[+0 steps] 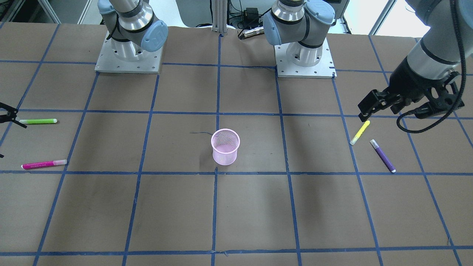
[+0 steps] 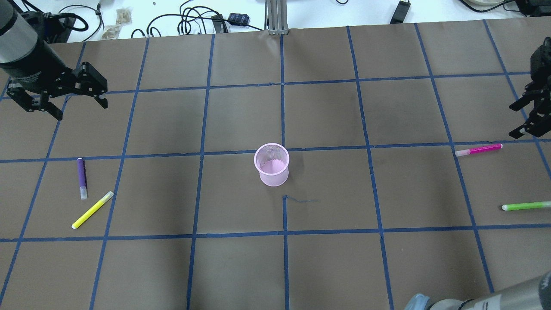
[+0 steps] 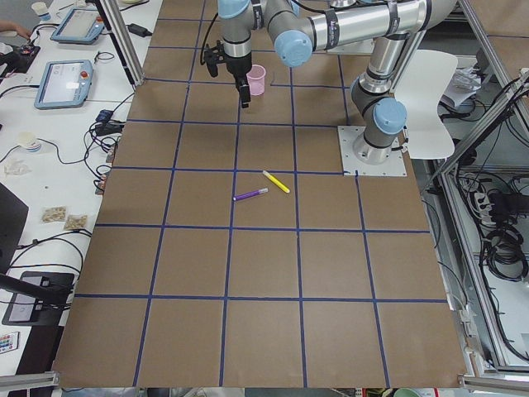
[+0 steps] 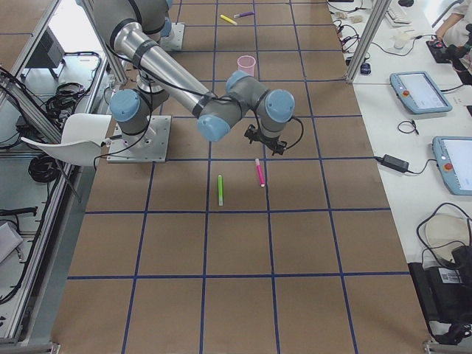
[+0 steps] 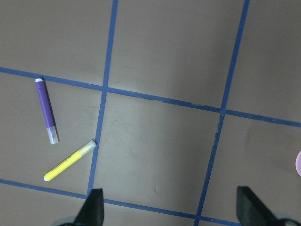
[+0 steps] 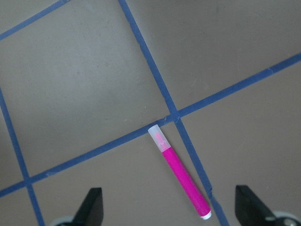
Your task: Insert purple and pink pens into pink cup
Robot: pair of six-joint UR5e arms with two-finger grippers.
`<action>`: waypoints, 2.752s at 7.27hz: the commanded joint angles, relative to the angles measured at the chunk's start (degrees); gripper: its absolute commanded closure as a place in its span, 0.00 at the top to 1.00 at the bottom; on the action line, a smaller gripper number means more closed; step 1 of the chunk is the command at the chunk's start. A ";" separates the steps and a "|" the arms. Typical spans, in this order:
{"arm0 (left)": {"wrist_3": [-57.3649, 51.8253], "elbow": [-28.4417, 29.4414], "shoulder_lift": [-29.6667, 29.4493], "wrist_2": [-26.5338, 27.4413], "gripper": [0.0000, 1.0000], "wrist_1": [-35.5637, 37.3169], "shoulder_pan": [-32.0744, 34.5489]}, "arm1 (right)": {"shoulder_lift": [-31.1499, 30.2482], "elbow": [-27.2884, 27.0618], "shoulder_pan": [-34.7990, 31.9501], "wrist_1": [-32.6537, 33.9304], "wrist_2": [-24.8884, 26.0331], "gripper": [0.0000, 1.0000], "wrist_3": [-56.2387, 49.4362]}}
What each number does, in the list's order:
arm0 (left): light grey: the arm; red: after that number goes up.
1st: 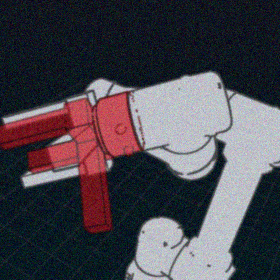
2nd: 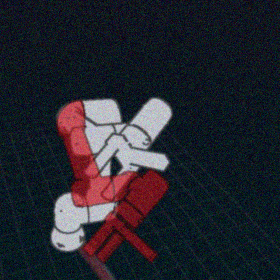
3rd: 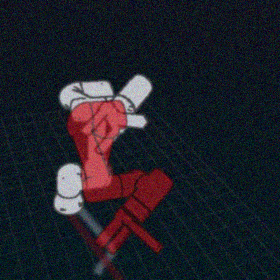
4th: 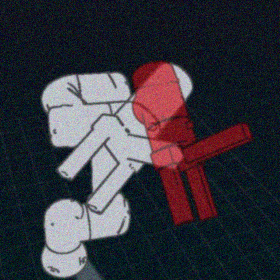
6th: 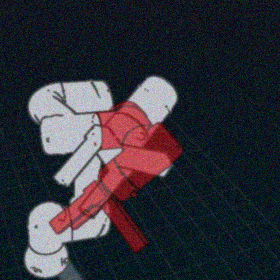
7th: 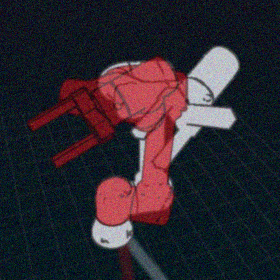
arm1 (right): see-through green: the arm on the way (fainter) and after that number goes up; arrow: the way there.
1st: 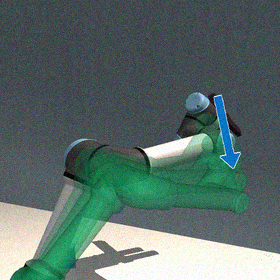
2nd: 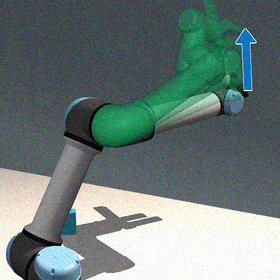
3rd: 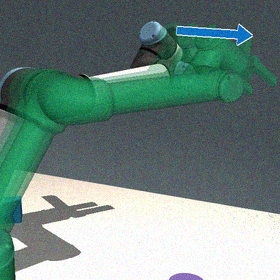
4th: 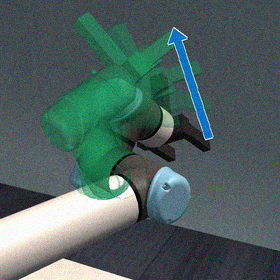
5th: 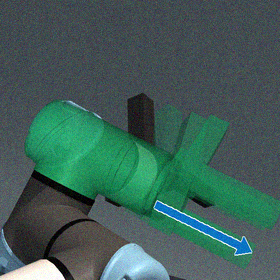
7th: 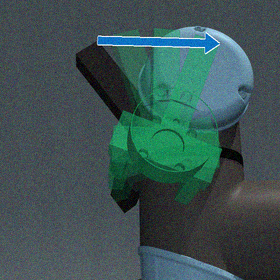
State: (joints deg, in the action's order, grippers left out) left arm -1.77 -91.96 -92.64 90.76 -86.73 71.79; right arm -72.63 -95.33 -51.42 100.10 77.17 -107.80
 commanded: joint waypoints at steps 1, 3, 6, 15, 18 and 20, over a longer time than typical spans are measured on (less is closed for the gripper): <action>-0.52 -0.07 -2.52 0.04 1.00 1.74 -5.84 | 6.51 -0.38 2.46 4.37 -3.51 0.97 -21.99; -0.52 -0.15 -5.43 0.21 1.00 2.35 -9.98 | 10.30 -0.56 2.91 6.42 -3.60 0.96 -32.08; -0.26 -4.51 -12.97 0.04 1.00 14.05 -15.19 | 14.27 -0.21 4.84 6.42 -6.50 0.86 -35.72; -1.66 -10.00 -21.96 0.12 1.00 26.26 -17.74 | 14.80 -0.74 4.84 6.42 -6.50 0.31 -37.21; -2.10 -10.00 -24.60 0.21 1.00 28.99 -17.74 | 14.19 -0.56 4.84 5.99 -6.41 0.00 -36.25; -2.45 -10.00 -25.04 0.04 1.00 29.69 -17.74 | 11.74 -0.38 4.41 5.11 -6.50 0.00 -33.28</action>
State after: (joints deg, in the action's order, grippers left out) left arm -3.98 -101.95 -117.31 90.84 -57.66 54.05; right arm -59.21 -95.69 -46.68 105.77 70.69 -143.13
